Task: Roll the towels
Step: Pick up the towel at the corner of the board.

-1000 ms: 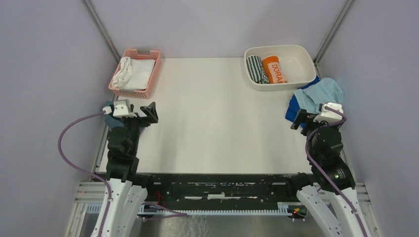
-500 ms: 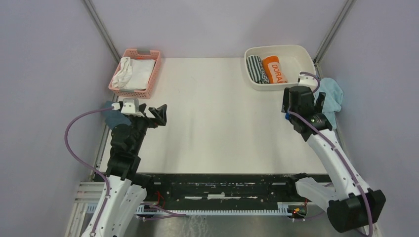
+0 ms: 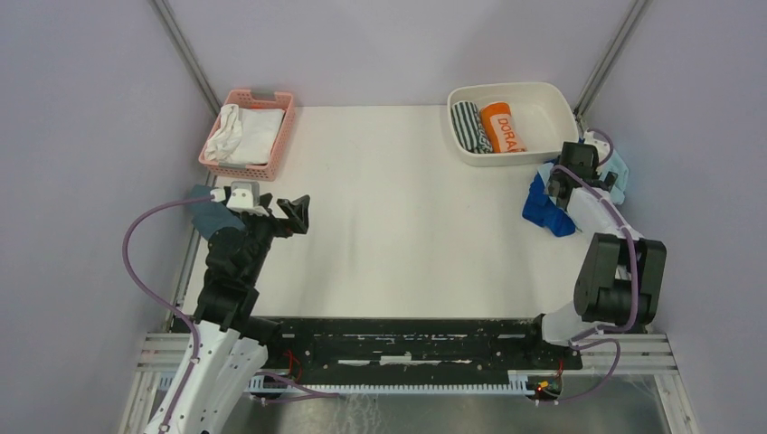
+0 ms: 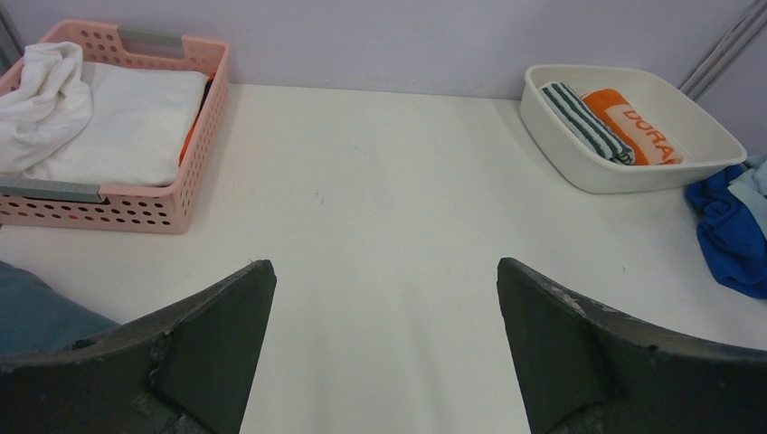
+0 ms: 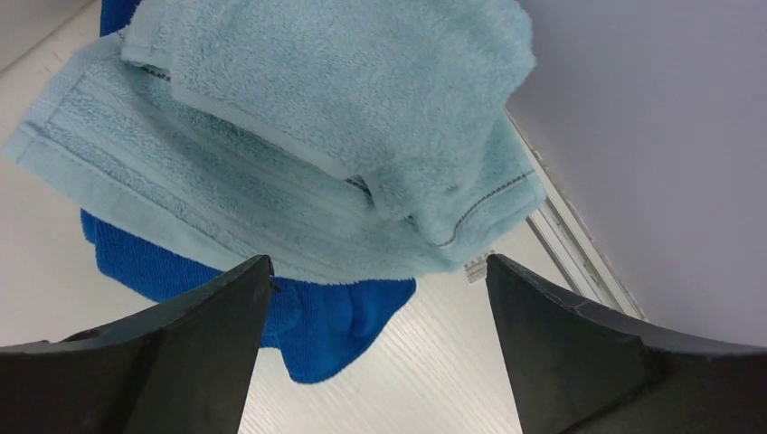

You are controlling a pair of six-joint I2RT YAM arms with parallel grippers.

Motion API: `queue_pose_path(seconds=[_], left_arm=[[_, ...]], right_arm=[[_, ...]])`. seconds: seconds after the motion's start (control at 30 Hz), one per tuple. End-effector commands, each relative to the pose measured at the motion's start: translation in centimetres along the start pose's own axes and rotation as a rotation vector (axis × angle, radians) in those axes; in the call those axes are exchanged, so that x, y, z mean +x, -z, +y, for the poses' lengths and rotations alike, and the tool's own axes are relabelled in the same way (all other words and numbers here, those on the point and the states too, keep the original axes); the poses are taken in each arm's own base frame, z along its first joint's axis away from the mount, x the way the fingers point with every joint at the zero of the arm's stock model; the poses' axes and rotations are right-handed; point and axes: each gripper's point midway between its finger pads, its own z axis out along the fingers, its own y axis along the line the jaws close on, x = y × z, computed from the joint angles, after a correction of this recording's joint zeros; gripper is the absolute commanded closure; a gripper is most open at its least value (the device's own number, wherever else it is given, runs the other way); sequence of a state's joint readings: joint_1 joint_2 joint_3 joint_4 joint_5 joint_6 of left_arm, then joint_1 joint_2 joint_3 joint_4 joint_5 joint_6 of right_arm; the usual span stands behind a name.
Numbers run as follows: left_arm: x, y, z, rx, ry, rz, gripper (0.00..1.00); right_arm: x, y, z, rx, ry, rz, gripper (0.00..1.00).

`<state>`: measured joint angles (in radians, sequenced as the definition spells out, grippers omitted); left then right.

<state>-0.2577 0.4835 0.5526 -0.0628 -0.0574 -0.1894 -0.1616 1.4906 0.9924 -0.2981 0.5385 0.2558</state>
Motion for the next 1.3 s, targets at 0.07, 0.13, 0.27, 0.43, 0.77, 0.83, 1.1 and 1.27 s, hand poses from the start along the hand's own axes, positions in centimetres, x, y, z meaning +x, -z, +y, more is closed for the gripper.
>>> queue_pose_path(seconds=[0.07, 0.13, 0.27, 0.43, 0.77, 0.83, 1.1, 1.27], left_arm=[[-2.3, 0.4, 0.6, -0.037, -0.056, -0.061, 0.01], [-2.3, 0.4, 0.5, -0.031, -0.056, -0.063, 0.01], [-2.3, 0.3, 0.6, -0.033, -0.059, -0.060, 0.01], [-2.1, 0.2, 0.4, -0.024, -0.062, -0.051, 0.01], [-1.8, -0.1, 0.4, -0.025, -0.062, -0.039, 0.01], [-1.8, -0.2, 0.4, -0.024, -0.058, -0.037, 0.01], [-1.9, -0.3, 0.0, -0.005, -0.053, -0.034, 0.01], [-1.9, -0.3, -0.4, 0.017, -0.049, -0.028, 0.01]], right_arm=[[-5.0, -3.3, 0.1, -0.048, -0.058, -0.105, 0.07], [-5.2, -4.6, 0.1, -0.041, -0.044, -0.096, 0.10], [-5.4, -6.5, 0.1, -0.017, 0.011, -0.074, 0.17], [-5.9, -7.4, -0.6, -0.003, 0.029, -0.071, 0.40], [-16.3, 4.5, -3.9, -0.042, -0.058, -0.344, 0.99], [-18.0, 7.9, -3.5, -0.097, -0.052, -0.404, 1.00], [-19.4, 22.1, 4.5, -0.500, 0.072, -0.533, 1.00], [-16.7, 29.1, 11.6, -0.797, 0.138, -0.512, 0.99]])
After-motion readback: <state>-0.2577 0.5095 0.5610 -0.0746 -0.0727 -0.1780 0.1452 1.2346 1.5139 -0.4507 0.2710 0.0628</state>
